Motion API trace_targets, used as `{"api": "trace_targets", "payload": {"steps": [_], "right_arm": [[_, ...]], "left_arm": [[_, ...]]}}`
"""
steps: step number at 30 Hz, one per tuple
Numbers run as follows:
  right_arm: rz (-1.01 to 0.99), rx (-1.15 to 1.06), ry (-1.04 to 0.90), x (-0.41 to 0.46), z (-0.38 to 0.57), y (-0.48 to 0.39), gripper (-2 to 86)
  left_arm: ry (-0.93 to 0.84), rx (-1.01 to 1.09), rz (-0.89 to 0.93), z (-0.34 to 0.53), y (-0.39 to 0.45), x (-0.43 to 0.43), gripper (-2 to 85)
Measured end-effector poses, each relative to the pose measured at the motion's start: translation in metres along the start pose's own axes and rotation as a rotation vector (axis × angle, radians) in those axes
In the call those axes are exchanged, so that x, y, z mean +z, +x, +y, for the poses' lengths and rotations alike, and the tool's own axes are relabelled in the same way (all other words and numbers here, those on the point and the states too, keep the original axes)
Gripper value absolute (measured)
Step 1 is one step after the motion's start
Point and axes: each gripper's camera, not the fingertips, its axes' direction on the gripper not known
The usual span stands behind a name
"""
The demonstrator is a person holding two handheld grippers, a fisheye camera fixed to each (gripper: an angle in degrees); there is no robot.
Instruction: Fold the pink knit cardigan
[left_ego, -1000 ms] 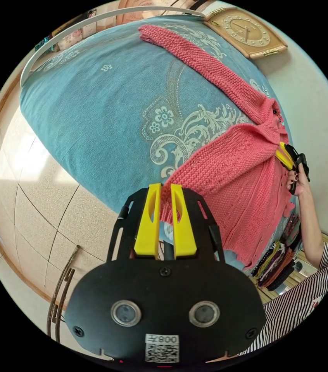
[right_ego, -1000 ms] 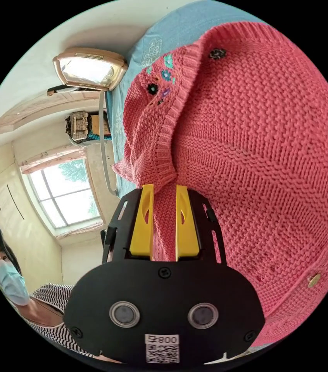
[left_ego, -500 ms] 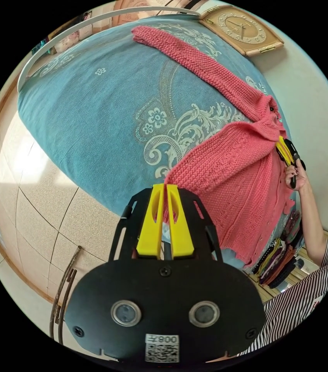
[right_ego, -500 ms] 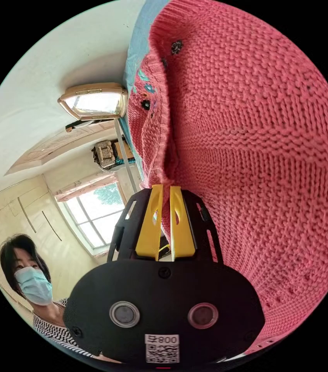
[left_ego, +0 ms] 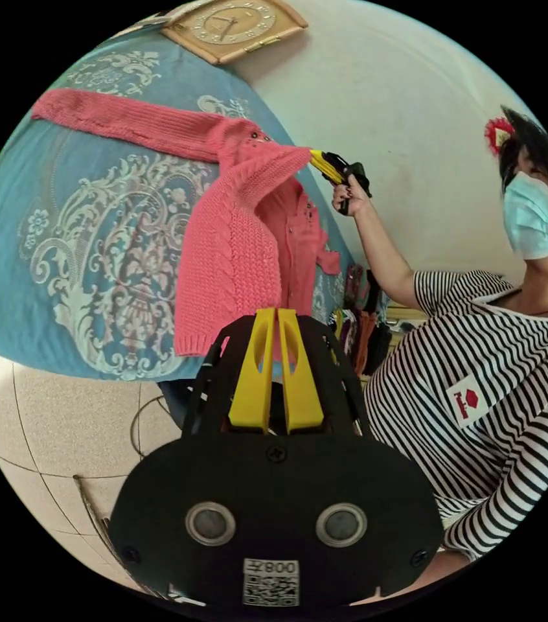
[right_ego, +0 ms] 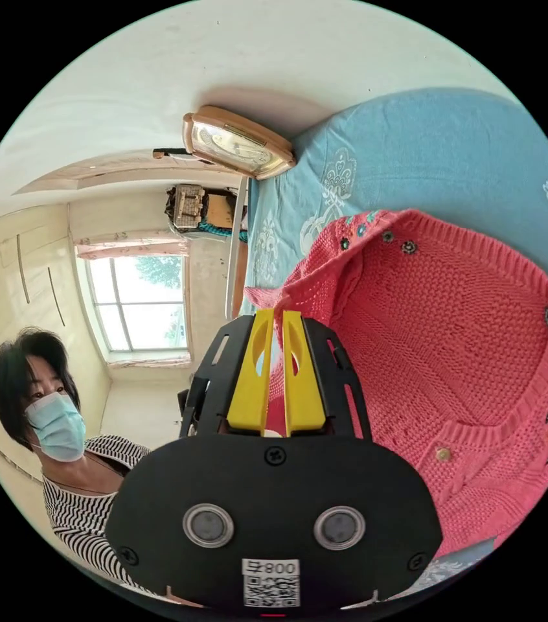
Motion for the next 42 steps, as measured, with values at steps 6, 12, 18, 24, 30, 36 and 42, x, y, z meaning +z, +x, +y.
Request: {"api": "trace_targets", "payload": {"steps": [6, 12, 18, 24, 30, 36, 42], "right_arm": [[0.231, 0.036, -0.075, -0.021, -0.005, -0.008, 2.3], [0.343, 0.118, -0.082, -0.008, 0.001, 0.003, 2.3], [0.421, 0.128, -0.09, 0.017, -0.001, -0.014, 2.4], [0.49, 0.135, -0.083, 0.034, 0.003, -0.039, 2.5], [0.522, 0.123, -0.067, 0.052, 0.011, -0.07, 3.3], [0.549, 0.113, 0.004, 0.053, 0.033, -0.11, 5.2], [0.609, 0.073, 0.11, 0.05, 0.087, -0.171, 5.8]], "left_arm": [[-0.276, 0.071, 0.135, 0.014, 0.016, 0.108, 0.6], [-0.335, 0.029, 0.091, 0.022, 0.003, 0.167, 0.6], [-0.325, 0.009, 0.081, 0.022, 0.001, 0.197, 0.8], [-0.345, -0.012, 0.043, 0.028, 0.004, 0.232, 1.2], [-0.31, -0.078, -0.013, 0.037, 0.002, 0.25, 3.1], [-0.217, -0.112, -0.033, 0.056, 0.021, 0.228, 6.0], [-0.051, -0.163, -0.3, 0.064, 0.023, 0.165, 7.3]]}}
